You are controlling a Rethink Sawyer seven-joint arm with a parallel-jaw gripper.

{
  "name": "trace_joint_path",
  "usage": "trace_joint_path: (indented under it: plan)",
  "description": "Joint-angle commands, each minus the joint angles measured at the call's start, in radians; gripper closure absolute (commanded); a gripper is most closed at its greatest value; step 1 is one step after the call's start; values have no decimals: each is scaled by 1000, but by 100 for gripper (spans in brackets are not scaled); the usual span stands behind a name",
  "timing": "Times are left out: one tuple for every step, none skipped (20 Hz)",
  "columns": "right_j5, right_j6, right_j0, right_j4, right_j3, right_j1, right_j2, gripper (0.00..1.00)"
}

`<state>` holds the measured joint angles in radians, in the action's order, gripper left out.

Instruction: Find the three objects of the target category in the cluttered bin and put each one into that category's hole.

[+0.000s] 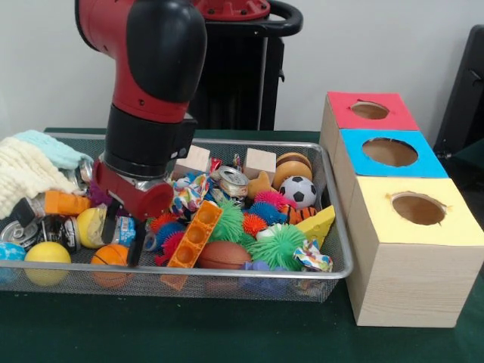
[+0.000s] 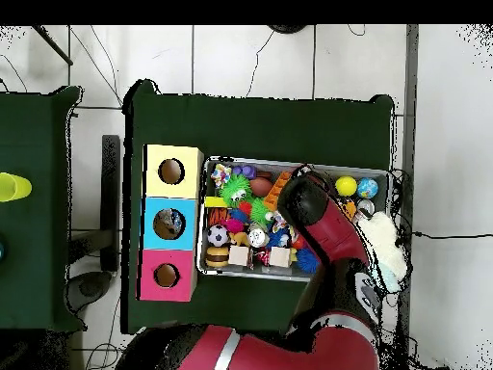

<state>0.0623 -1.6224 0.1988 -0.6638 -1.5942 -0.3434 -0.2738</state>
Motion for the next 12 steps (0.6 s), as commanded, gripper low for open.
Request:
trace_joint_path:
  plan:
    - [54, -278, -54, -93, 94, 104, -29, 0]
    - [77, -281, -62, -95, 96, 102, -41, 0]
    - [92, -283, -67, -97, 96, 100, -48, 0]
    - [134, -288, -80, -98, 102, 96, -73, 0]
    - [155, -289, -85, -97, 102, 92, -82, 0]
    - [183, -289, -94, -93, 104, 84, -101, 0]
    - [187, -287, -97, -91, 101, 78, -106, 0]
    - [205, -280, -98, -82, 97, 66, -115, 0]
    - [214, -276, -99, -76, 91, 58, -120, 0]
    - [220, -269, -100, -67, 76, 42, -123, 0]
    - [226, -261, -101, -58, 60, 26, -126, 0]
    - [233, -259, -107, -49, 27, 0, -133, 0]
